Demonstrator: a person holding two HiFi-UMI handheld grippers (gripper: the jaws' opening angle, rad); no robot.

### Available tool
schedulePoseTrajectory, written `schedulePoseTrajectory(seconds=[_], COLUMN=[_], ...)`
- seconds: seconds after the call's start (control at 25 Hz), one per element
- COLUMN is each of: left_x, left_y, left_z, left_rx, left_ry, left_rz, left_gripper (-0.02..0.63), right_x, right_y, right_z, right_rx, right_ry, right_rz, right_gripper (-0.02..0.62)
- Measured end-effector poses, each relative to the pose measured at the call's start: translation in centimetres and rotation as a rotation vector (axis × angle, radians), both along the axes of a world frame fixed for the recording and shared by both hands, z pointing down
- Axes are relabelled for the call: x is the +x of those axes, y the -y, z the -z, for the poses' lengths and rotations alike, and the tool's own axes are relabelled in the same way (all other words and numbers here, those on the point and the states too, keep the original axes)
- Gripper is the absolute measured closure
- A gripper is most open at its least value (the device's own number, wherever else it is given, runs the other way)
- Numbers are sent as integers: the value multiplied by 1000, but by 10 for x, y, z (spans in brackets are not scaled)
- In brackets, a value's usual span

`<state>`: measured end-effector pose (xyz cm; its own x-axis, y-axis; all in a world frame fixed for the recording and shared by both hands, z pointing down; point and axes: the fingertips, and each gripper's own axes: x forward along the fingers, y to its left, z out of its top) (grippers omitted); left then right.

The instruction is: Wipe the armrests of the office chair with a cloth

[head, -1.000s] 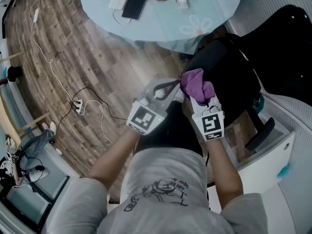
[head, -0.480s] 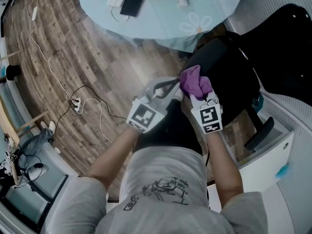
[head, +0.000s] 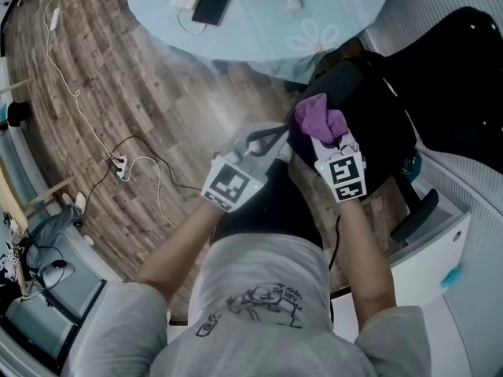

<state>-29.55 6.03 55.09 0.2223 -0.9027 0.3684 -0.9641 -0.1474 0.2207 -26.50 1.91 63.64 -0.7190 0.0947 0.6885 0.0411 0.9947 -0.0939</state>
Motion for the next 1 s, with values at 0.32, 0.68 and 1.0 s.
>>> schedulePoseTrajectory(seconds=[0.32, 0.68, 1.0], left_x=[1, -1, -3], left_y=[1, -2, -3], left_z=[-2, 1, 4], left_rx=[-5, -4, -2], left_ry=[-5, -2, -1], left_rz=[6, 11, 16], left_gripper=[604, 604, 604], right_x=[-10, -18, -28], right_y=[59, 117, 155], right_z=[-4, -9, -9], right_rx=[48, 74, 109], right_ry=[-8, -27, -18], right_rz=[-15, -49, -76], right_gripper=[555, 555, 555])
